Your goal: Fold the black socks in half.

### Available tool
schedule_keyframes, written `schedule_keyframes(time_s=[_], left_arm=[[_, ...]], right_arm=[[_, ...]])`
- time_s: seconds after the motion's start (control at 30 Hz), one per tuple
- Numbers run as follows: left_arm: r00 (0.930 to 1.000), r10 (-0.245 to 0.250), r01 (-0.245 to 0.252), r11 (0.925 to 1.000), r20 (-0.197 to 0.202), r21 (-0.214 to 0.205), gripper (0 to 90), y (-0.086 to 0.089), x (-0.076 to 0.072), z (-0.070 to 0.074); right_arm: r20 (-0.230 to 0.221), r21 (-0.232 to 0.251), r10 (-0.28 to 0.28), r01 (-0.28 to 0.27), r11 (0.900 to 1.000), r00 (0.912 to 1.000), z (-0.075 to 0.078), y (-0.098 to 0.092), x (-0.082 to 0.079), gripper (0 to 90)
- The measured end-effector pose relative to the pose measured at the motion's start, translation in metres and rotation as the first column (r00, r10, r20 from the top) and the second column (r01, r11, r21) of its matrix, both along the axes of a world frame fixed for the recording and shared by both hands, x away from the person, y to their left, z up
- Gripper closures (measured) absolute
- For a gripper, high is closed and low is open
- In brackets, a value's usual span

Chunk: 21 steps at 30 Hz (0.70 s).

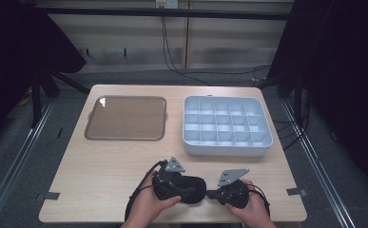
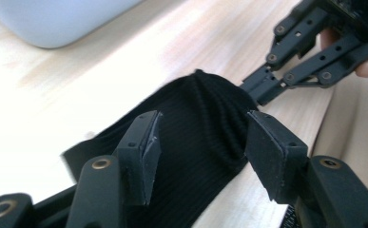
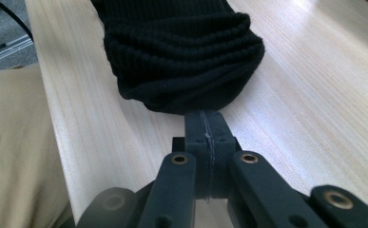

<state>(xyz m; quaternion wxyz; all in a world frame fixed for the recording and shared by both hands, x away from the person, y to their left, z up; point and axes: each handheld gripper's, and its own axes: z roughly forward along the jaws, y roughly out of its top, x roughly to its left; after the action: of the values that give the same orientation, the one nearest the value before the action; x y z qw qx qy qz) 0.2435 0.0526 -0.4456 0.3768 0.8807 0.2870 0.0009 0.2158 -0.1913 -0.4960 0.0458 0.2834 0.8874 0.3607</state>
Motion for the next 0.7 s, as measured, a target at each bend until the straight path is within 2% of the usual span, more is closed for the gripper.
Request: schedule_keyframes(time_s=[0.57,0.7], left_arm=[[0.9958,0.090,-0.090,0.9959,0.017,0.002,42.4,0.026,0.013,0.002],[0.9952,0.098,-0.098,0.9951,0.007,0.011,42.2,0.028,0.015,-0.002]], right_arm=[[-0.002,0.001,-0.002,0.002,1.0000,1.0000,0.000,0.000,0.000,90.0],[-0.001,0.000,0.001,-0.001,1.0000,1.0000,0.000,0.000,0.000,90.0]])
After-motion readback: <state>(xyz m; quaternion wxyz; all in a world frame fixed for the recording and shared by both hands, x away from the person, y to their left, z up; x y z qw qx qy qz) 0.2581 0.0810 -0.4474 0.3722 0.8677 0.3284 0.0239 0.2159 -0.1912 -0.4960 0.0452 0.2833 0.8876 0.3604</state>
